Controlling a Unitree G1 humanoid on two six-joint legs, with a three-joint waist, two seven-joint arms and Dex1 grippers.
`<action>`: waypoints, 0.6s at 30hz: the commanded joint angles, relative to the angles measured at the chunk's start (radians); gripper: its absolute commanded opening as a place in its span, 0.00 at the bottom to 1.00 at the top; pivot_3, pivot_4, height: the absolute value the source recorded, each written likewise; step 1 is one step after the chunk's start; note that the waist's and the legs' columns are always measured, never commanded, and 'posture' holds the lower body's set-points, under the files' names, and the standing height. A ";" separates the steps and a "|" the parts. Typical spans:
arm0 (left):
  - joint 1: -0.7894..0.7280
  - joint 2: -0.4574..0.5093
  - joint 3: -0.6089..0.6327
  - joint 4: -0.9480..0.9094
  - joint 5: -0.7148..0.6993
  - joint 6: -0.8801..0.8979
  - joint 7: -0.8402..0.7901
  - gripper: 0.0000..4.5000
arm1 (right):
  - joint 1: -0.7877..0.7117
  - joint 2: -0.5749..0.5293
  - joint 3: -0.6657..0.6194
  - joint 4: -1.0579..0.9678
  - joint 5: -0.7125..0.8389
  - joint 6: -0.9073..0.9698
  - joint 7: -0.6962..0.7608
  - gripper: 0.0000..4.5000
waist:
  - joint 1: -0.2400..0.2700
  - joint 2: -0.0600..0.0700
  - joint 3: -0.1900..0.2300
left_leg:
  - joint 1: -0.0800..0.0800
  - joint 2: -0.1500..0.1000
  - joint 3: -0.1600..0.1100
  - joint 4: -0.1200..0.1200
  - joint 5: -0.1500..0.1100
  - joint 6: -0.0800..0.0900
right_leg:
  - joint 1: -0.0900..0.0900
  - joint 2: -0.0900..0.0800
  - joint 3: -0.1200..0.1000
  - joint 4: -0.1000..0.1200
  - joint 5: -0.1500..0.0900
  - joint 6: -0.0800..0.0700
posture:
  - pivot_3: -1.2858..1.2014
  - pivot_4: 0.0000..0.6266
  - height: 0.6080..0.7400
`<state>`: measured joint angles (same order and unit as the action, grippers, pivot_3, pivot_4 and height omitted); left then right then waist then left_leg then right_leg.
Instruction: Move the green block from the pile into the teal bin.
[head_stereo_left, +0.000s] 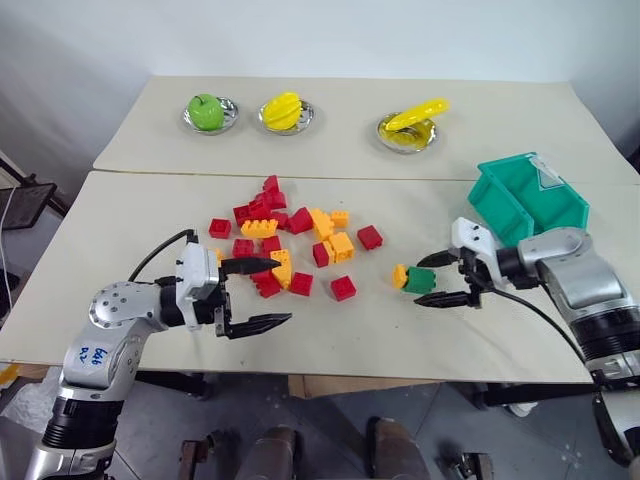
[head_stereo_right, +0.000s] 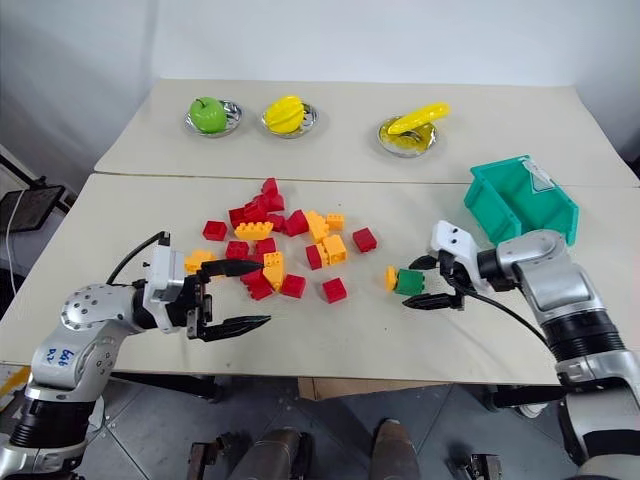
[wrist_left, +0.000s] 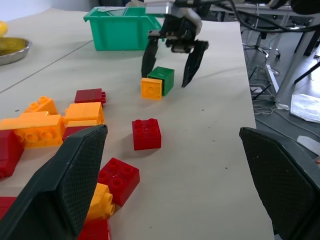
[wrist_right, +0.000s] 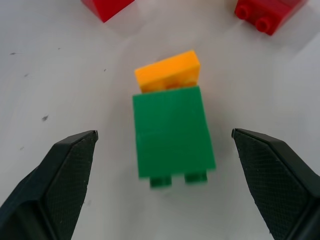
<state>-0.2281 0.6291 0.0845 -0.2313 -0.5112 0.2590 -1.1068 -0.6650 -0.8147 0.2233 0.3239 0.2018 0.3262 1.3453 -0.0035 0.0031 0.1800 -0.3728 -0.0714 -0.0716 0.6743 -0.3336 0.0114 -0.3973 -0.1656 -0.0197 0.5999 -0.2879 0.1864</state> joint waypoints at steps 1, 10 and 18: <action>-0.005 0.005 0.001 -0.040 -0.018 -0.009 -0.003 1.00 | 0.017 -0.015 -0.047 -0.025 0.018 -0.028 0.025 0.80 | 0.001 0.000 0.000 | 0.000 0.000 0.000 0.000 0.000 0.000 | 0.000 0.000 0.000 0.000 0.000 0.000 | 0.52 0.24 1.00; -0.058 -0.084 0.042 -0.006 -0.061 -0.002 0.105 1.00 | 0.192 -0.068 -0.337 -0.070 0.156 -0.068 -0.031 0.33 | 0.013 0.000 0.000 | 0.000 0.000 0.000 0.000 0.000 0.000 | 0.001 0.000 0.000 -0.001 0.000 0.000 | 0.52 0.24 1.00; -0.143 -0.226 0.093 0.043 -0.052 -0.040 0.285 1.00 | 0.123 -0.048 -0.605 0.066 0.163 -0.108 -0.414 0.33 | 0.000 0.000 0.000 | 0.001 -0.001 0.002 0.003 -0.001 -0.001 | 0.001 0.001 0.000 0.001 0.000 0.000 | 0.52 0.24 1.00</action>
<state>-0.3677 0.4030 0.1620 -0.1777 -0.5529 0.2371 -0.8334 -0.5350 -0.8596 -0.3627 0.3793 0.3709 0.2343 0.9712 -0.0038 0.0031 0.1801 -0.3716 -0.0720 -0.0692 0.6760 -0.3342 0.0102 -0.3962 -0.1640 -0.0193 0.6009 -0.2879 0.1863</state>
